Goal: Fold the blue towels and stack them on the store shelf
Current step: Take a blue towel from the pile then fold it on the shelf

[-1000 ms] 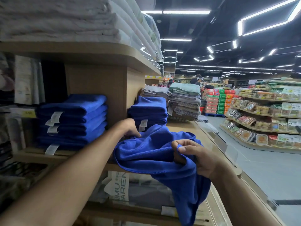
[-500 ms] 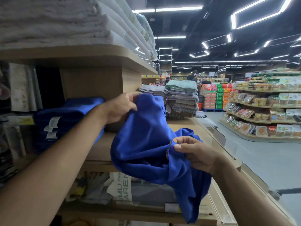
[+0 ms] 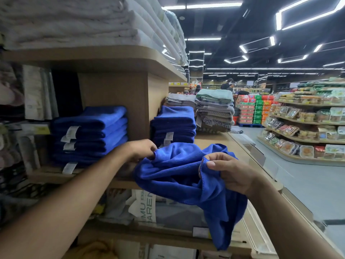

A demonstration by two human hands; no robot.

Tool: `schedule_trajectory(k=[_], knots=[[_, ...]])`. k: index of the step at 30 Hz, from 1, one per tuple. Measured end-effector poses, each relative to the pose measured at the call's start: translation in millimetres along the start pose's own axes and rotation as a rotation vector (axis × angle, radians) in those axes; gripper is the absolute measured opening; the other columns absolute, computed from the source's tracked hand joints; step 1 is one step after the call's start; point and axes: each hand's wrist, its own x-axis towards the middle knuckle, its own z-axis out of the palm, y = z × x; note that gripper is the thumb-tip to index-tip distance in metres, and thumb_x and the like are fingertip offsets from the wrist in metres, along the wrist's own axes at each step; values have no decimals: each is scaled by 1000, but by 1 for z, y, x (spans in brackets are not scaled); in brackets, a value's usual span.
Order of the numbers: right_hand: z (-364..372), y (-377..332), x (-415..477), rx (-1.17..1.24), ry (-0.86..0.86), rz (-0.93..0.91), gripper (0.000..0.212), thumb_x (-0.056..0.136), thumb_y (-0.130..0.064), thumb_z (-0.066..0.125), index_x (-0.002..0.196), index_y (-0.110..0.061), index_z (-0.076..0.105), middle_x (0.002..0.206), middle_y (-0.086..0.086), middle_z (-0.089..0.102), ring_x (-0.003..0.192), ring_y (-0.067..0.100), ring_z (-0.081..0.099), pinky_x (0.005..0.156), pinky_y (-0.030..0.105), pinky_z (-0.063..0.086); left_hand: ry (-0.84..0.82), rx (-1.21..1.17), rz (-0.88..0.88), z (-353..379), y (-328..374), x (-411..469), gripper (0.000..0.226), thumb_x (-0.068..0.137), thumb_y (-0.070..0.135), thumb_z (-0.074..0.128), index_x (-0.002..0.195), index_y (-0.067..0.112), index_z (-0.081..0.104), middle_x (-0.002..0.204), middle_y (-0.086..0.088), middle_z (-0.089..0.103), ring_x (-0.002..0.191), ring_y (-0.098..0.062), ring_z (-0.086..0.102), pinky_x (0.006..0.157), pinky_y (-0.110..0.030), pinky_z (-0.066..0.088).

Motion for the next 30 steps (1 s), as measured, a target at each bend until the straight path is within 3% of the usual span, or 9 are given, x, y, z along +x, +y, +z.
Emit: schedule_trajectory(k=[3, 6, 9, 12, 16, 20, 24, 27, 30], knots=[[1, 0, 0, -16, 20, 1, 17, 84, -10, 60, 75, -9, 73, 74, 9, 71, 67, 16, 70, 64, 24, 57, 25, 28, 4, 6, 9, 8, 24, 93, 20, 54, 86, 4, 70, 89, -8, 67, 78, -18, 53, 69, -30, 44], [-1, 1, -1, -16, 43, -2, 14, 84, -10, 61, 76, -8, 73, 75, 9, 71, 67, 17, 71, 64, 24, 58, 122, 257, -88, 10, 13, 12, 33, 90, 45, 51, 93, 16, 66, 104, -9, 62, 95, -28, 61, 81, -34, 48], [-1, 1, 0, -28, 59, -2, 10, 82, -11, 63, 83, -2, 67, 78, 12, 69, 68, 18, 69, 65, 26, 57, 199, 326, -176, 15, 9, 14, 13, 87, 19, 51, 84, 13, 62, 101, -10, 65, 88, -30, 61, 83, -37, 52], [-3, 2, 0, -35, 60, 5, 9, 82, -12, 64, 80, -6, 71, 78, 11, 70, 69, 18, 70, 66, 25, 57, 196, -19, -155, 13, 7, 21, 22, 93, 6, 51, 73, 9, 59, 77, -6, 55, 72, -22, 44, 69, -31, 41], [-4, 3, 1, -20, 35, 6, 10, 84, -13, 66, 77, -11, 74, 77, 7, 71, 69, 16, 70, 66, 24, 57, 210, -471, 21, -10, 15, 17, 15, 94, 5, 61, 82, 4, 68, 68, -9, 61, 53, -15, 51, 47, -20, 42], [-3, 1, 2, -32, -59, 5, 22, 73, -26, 87, 81, -10, 74, 80, 6, 72, 73, 15, 70, 68, 24, 57, 229, -1122, 127, -42, 35, 3, 9, 94, 8, 65, 90, 17, 67, 78, -4, 71, 62, -15, 68, 58, -27, 56], [-7, 4, 3, -28, -52, 10, 33, 76, -29, 86, 93, -3, 73, 93, 11, 73, 82, 18, 71, 76, 27, 57, 292, -1209, 209, -50, 57, -6, 25, 95, -4, 49, 85, 16, 60, 74, -5, 62, 66, -17, 61, 66, -31, 50], [-6, 5, 4, -20, -72, 3, 29, 84, -21, 77, 103, 0, 72, 98, 13, 74, 89, 22, 72, 83, 31, 57, 65, -1257, 120, -44, 63, -16, 16, 82, 5, 42, 74, 12, 54, 66, -5, 49, 61, -19, 50, 61, -28, 44], [-5, 4, 2, 24, -45, 19, 32, 80, -22, 82, 100, -1, 68, 92, 12, 74, 83, 23, 73, 77, 31, 58, -121, -1166, 89, -32, 64, -24, 12, 78, 23, 57, 73, 12, 56, 61, -4, 49, 51, -18, 50, 51, -25, 44]])
